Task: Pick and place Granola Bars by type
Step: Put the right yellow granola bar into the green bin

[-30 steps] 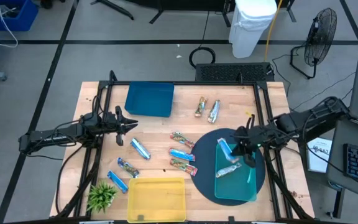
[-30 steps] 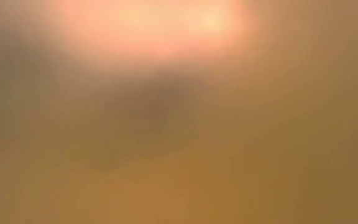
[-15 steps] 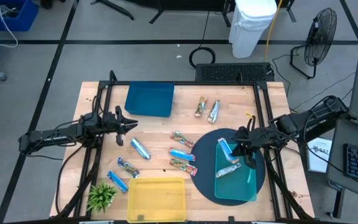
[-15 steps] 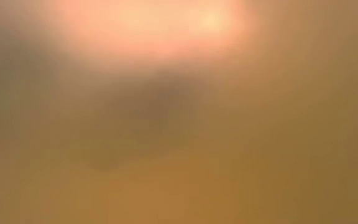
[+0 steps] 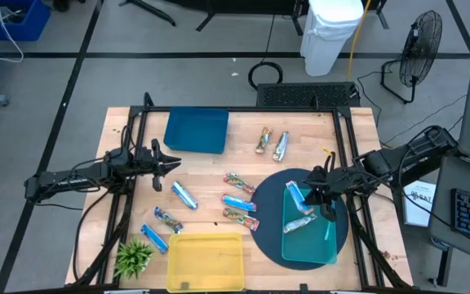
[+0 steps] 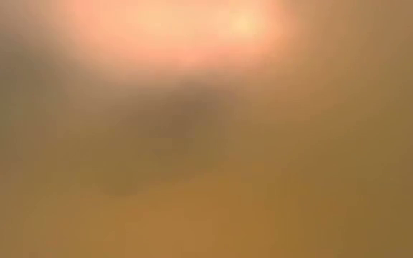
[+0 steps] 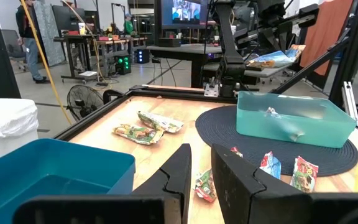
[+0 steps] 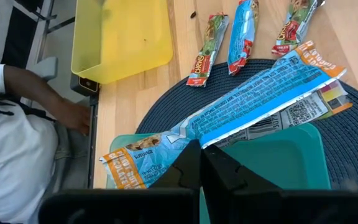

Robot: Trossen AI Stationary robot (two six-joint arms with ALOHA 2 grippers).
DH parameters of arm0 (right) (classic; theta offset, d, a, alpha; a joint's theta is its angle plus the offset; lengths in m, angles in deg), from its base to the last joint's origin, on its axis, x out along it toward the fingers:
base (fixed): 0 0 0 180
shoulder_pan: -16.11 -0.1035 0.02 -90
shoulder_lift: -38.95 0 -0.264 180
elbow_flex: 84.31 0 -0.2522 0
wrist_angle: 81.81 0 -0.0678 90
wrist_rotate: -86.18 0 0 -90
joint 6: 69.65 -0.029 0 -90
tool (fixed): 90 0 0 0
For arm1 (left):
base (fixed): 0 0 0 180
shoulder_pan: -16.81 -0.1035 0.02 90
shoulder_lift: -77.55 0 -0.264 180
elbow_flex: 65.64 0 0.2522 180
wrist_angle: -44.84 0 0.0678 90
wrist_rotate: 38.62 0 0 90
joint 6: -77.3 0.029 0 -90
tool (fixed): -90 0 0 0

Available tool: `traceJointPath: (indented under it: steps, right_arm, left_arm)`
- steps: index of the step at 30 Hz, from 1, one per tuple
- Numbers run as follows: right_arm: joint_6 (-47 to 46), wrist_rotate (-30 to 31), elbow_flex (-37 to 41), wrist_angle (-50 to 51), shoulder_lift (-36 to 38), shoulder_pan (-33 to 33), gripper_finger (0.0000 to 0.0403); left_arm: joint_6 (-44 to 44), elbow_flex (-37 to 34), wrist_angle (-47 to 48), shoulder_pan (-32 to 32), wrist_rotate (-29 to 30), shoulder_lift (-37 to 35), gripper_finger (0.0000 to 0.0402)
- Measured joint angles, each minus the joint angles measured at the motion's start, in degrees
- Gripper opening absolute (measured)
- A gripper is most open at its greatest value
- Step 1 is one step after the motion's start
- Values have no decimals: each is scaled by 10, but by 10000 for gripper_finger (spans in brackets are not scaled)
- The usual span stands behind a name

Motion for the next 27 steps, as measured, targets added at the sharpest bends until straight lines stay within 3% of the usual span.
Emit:
traceJointPath:
  steps: [9, 13, 18, 27]
  right_arm:
    - [-3, -5, 12, -1, 0, -7, 0]
    - [-63, -35, 40, -29, -17, -35, 0]
    - [-103, -34, 66, -119, -72, -91, 0]
    - [-140, -15, 66, -122, -175, -135, 0]
  left_arm:
    - [0, 0, 0, 0, 0, 0, 70]
    - [0, 0, 0, 0, 0, 0, 70]
    - [0, 0, 0, 0, 0, 0, 70]
    - [0, 0, 0, 0, 0, 0, 70]
